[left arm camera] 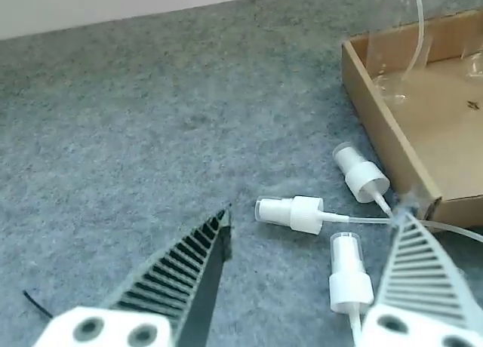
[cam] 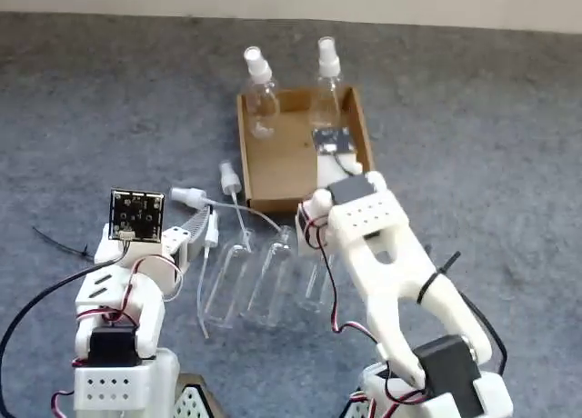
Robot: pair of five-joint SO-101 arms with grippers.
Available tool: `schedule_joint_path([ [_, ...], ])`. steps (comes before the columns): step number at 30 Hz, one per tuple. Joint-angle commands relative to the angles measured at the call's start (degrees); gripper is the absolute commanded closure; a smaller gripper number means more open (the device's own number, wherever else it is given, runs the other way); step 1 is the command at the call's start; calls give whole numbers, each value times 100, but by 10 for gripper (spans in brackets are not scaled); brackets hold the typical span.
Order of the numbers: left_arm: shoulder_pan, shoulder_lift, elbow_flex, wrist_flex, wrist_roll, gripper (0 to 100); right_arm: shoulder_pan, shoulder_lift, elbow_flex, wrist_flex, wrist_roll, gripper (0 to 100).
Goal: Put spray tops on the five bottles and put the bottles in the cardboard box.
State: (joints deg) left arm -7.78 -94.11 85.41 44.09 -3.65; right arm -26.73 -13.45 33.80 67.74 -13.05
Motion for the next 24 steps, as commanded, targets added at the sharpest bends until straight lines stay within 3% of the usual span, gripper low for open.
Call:
schedule_joint_path([
  [1,-66,31,-13,18,-26,702,-48,-251,479,-611,-53,702],
  [6,-48,-4,198,0,-26,702,-4,-251,1218,-1209,-18,728],
  [11,-57,-4,207,0,-26,702,585,-303,1473,-1200,360,902],
  [15,-57,-4,215,0,-26,702,1842,-303,1499,-1191,1987,983],
  [21,-57,-4,215,0,-26,702,4382,-251,1446,-1226,4097,982],
  [24,-57,-4,224,0,-26,702,5323,-251,1429,-1314,4686,982],
])
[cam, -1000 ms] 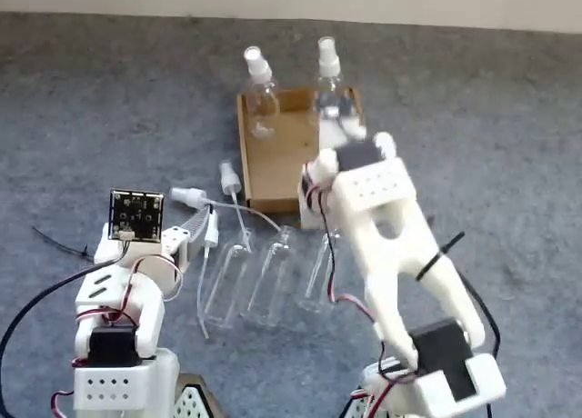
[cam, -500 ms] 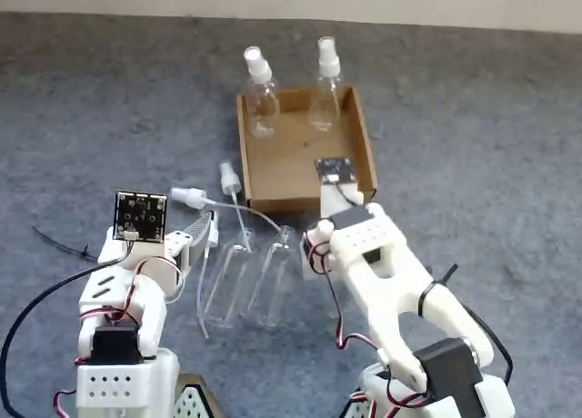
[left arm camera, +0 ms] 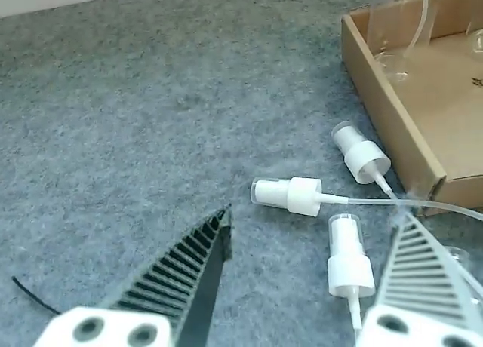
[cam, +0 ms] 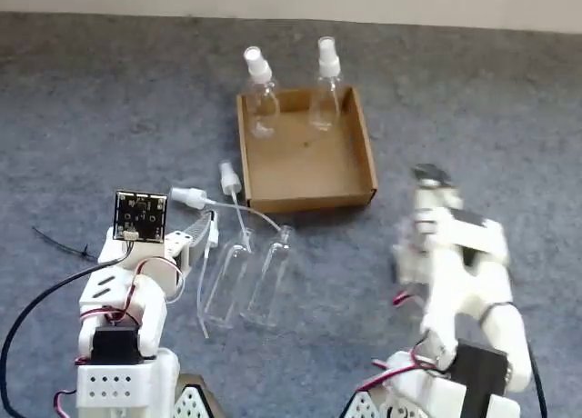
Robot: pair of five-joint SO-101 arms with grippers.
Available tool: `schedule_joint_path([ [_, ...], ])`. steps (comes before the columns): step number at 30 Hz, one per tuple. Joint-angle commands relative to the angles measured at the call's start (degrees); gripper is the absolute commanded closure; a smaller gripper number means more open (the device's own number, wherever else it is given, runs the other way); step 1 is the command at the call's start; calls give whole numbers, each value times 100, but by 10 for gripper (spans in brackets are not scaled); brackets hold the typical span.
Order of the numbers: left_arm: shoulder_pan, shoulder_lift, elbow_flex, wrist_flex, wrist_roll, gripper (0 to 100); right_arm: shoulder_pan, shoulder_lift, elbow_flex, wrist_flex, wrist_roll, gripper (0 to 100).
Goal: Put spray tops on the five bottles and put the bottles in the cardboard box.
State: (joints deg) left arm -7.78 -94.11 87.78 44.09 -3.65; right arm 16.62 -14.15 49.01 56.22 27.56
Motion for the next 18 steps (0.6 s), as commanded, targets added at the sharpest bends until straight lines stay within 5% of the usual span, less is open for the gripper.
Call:
schedule_joint_path([
  [1,-57,-4,-13,0,-35,702,1174,-180,-84,-321,738,982],
  [8,-40,-4,40,0,-35,702,1578,-207,-40,-760,1204,951],
  [13,-40,-4,40,0,-35,702,1578,-242,-92,4,1213,828],
  [18,-48,-4,40,0,-35,702,1279,-189,-716,505,1204,817],
])
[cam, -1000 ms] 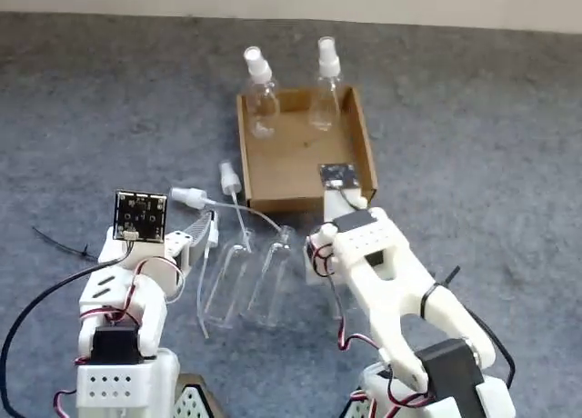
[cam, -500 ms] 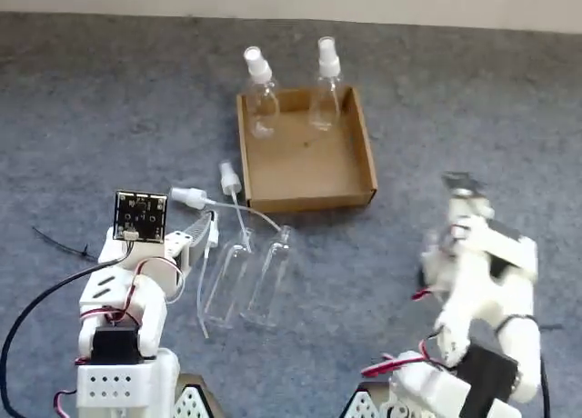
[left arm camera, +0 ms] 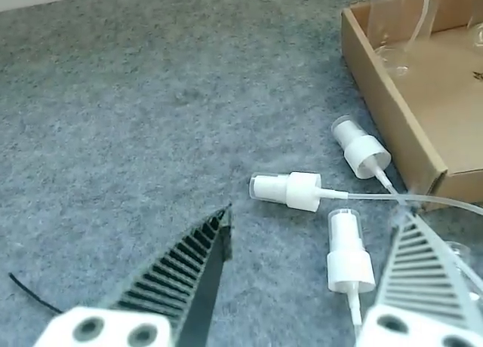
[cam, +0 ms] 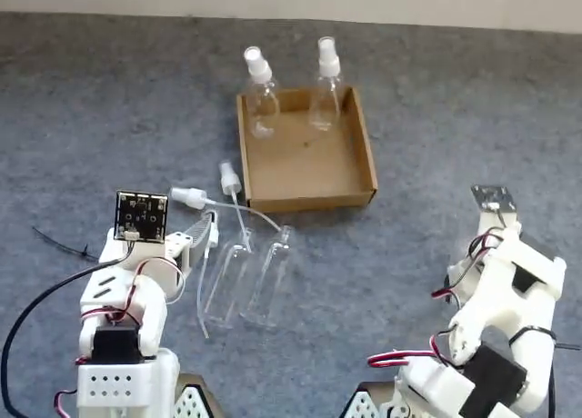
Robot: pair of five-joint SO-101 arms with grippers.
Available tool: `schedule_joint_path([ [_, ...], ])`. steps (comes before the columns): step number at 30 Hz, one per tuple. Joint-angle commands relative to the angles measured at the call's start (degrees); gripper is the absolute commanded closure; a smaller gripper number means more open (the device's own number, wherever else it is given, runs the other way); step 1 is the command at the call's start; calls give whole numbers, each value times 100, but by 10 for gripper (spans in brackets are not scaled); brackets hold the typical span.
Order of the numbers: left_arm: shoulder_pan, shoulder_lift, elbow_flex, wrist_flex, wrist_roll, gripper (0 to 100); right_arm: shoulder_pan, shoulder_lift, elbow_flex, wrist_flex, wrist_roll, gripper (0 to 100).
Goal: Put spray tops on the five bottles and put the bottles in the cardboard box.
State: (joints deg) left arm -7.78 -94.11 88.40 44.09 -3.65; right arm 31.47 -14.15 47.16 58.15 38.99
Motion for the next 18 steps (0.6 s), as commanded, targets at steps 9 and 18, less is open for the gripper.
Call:
schedule_joint_path([
  [9,-66,-4,-22,0,-35,702,-1015,-180,-1771,1174,-624,804],
  [18,-66,-4,-22,9,-35,702,-1200,-171,-1833,1341,-624,716],
])
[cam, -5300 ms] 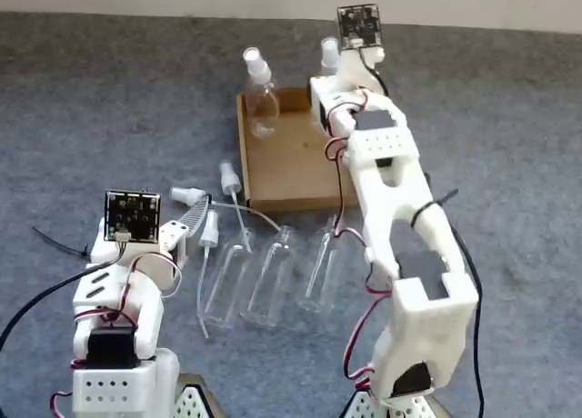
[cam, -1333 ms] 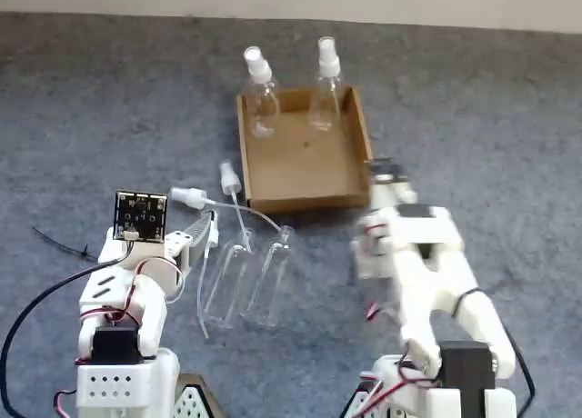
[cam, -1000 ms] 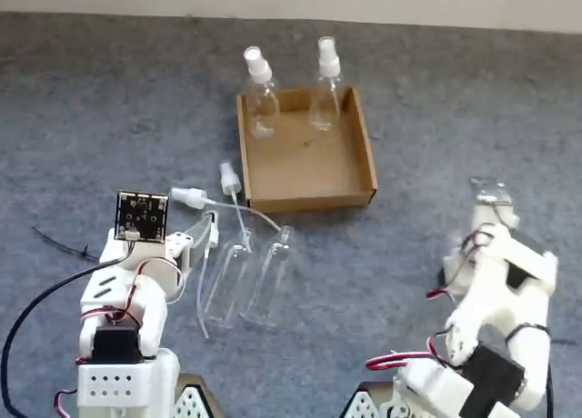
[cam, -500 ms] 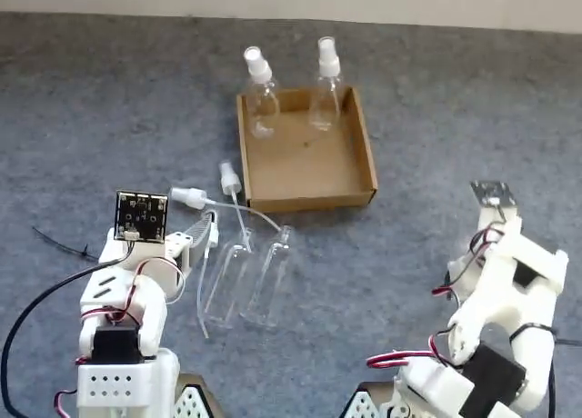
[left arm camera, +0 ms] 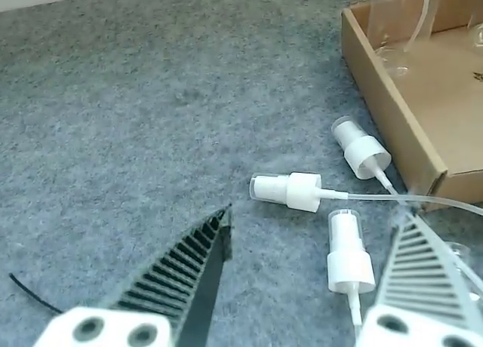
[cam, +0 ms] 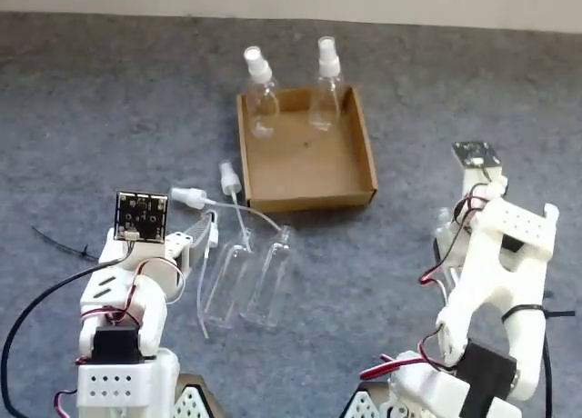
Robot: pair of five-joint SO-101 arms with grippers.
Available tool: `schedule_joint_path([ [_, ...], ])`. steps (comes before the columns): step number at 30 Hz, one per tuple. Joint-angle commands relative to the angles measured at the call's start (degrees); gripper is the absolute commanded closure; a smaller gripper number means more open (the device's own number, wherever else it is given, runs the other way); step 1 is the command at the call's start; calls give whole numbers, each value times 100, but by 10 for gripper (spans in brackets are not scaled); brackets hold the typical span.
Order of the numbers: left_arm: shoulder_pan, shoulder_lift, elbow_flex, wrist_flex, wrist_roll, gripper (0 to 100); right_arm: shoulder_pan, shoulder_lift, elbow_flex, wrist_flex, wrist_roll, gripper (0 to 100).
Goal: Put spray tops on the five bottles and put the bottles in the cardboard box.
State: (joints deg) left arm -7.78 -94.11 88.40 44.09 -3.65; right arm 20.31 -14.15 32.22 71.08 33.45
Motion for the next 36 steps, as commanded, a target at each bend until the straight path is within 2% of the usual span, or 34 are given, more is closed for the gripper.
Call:
schedule_joint_path([
  [1,-66,-4,-22,9,-35,702,-101,-171,-356,48,-70,716],
  [9,-48,-4,-22,9,-35,702,-708,31,-980,127,-387,717],
  [20,-48,-4,-13,9,-35,702,-831,2308,-3020,831,-360,721],
  [24,-40,-4,-13,9,-35,702,-831,2712,-3037,822,-88,770],
  [36,-40,-4,-4,9,-35,702,-646,3143,-3037,778,141,780],
])
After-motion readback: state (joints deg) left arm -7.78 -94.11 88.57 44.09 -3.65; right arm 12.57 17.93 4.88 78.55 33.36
